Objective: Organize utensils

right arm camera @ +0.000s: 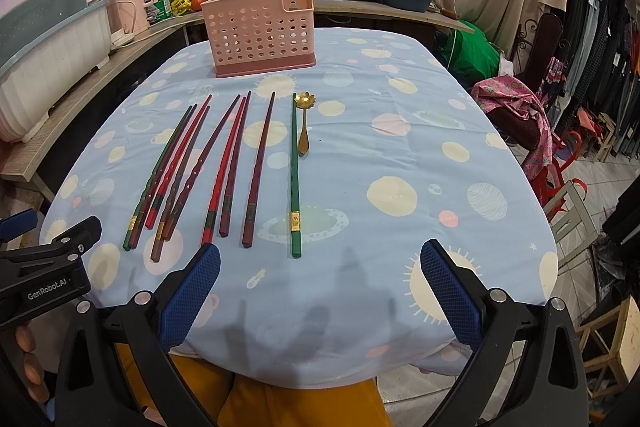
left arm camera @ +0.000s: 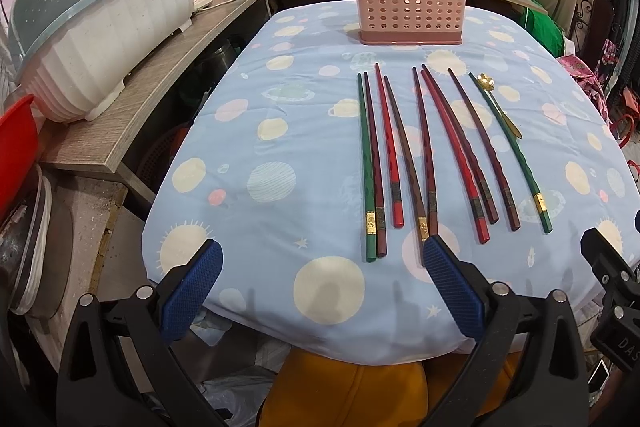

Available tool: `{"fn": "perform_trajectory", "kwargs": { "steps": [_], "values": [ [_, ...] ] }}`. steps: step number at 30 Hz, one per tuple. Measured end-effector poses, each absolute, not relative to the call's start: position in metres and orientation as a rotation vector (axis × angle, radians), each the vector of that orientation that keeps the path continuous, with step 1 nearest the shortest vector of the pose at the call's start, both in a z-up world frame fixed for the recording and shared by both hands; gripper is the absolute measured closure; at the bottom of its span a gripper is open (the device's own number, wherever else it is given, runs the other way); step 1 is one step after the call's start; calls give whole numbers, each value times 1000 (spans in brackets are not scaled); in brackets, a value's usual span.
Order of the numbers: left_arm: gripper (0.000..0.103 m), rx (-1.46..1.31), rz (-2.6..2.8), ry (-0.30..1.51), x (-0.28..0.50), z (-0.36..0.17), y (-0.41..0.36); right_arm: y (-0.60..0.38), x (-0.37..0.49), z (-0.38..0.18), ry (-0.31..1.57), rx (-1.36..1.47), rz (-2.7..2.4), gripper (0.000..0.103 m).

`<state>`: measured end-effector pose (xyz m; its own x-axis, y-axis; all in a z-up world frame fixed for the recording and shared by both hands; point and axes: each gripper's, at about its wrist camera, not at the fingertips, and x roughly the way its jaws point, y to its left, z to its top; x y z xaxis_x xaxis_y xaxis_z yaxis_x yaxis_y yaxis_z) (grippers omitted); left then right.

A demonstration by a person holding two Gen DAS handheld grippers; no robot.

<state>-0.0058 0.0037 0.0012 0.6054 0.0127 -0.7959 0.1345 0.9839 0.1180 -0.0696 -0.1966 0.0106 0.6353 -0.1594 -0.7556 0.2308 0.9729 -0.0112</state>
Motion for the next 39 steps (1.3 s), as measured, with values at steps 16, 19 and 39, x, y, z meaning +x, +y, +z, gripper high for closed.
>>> {"fn": "perform_trajectory", "kwargs": {
  "steps": [16, 19, 39],
  "values": [
    [7, 179, -69, 927, -4, 2, 2, -196, -70, 11, 855, 90, -223, 7],
    [7, 179, -69, 927, -4, 2, 1, -196, -70, 11, 856, 90, -223, 7],
    [7, 177, -69, 933, -3, -1, 1, -196, -69, 10, 858, 94, -223, 7]
  ]
}}
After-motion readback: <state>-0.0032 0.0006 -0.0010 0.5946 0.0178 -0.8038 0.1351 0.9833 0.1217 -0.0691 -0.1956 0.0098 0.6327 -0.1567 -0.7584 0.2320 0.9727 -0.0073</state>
